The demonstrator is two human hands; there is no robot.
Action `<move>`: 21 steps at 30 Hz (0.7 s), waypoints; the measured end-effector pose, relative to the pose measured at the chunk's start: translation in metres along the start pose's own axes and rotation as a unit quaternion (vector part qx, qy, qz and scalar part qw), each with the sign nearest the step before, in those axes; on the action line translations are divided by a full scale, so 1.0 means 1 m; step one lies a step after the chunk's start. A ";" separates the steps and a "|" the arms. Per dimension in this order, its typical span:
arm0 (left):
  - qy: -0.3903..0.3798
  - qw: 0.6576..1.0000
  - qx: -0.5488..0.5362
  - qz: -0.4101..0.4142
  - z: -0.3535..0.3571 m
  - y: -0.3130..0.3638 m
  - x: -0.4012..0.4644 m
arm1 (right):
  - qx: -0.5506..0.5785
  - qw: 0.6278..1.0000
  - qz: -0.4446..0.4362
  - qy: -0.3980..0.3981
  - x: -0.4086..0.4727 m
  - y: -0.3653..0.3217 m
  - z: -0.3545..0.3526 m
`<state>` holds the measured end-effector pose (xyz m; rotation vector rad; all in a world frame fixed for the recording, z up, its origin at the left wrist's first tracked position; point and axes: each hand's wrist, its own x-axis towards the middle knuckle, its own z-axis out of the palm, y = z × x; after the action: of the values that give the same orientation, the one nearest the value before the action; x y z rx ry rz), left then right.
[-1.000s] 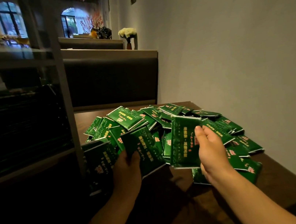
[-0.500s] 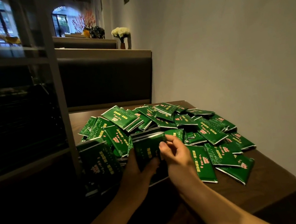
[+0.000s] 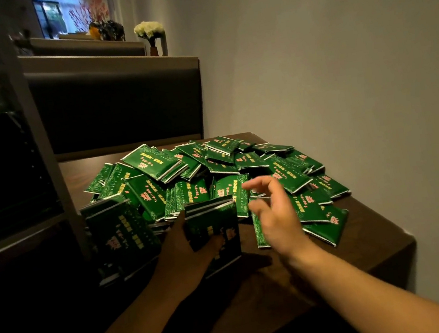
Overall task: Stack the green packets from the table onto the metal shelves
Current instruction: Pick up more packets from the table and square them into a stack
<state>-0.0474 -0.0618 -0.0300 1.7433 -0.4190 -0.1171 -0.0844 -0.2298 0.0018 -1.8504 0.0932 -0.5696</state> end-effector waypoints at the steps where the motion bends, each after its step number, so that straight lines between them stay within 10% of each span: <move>1: -0.003 1.000 0.002 -0.002 0.000 0.000 -0.001 | -0.058 0.998 -0.015 0.029 0.012 0.003 -0.009; 7: -0.007 1.000 0.002 0.005 0.000 0.004 -0.004 | -0.365 0.917 0.052 0.151 0.098 0.047 -0.067; 21: -0.033 0.999 0.021 0.006 0.000 0.003 -0.004 | -0.489 0.838 0.243 -0.025 0.149 0.075 -0.098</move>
<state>-0.0518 -0.0607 -0.0275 1.7822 -0.4823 -0.1582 0.0210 -0.3921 0.0070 -2.6797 0.9435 -0.0749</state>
